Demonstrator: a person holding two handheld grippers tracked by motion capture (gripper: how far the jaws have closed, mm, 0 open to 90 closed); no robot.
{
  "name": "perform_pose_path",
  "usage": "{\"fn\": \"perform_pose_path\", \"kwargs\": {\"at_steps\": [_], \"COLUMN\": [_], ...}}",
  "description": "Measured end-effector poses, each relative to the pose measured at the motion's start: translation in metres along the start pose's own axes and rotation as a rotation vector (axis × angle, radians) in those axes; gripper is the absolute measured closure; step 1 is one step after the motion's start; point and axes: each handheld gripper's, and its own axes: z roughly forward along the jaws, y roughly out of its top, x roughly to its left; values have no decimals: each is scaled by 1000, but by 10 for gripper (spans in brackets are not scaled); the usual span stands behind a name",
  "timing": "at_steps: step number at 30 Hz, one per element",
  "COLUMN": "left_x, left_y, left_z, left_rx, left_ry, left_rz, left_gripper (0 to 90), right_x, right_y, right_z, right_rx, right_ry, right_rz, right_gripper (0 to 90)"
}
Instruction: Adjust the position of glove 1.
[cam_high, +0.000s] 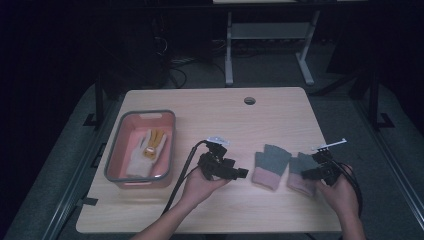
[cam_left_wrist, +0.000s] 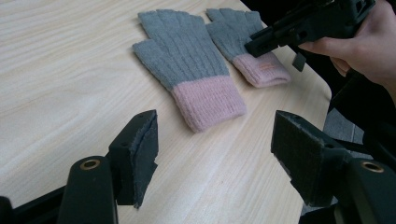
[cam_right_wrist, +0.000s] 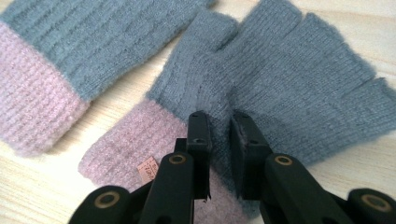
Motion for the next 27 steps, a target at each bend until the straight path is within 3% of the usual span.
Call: {"fn": "perform_pose_path", "kwargs": {"at_steps": [4, 17, 27], "left_x": [1, 3, 2], "left_y": [0, 0, 0], "left_z": [-2, -6, -5], "left_rx": [-3, -13, -9], "left_ry": [4, 8, 9], "left_rz": [0, -1, -1], "left_gripper": [322, 323, 322], "right_x": [-2, -2, 12], "right_y": [-1, -1, 6], "right_z": [-2, -11, -30], "right_rx": [-22, -16, -55], "right_ry": [8, 12, 37], "right_rz": [0, 5, -5], "right_gripper": [849, 856, 856]}}
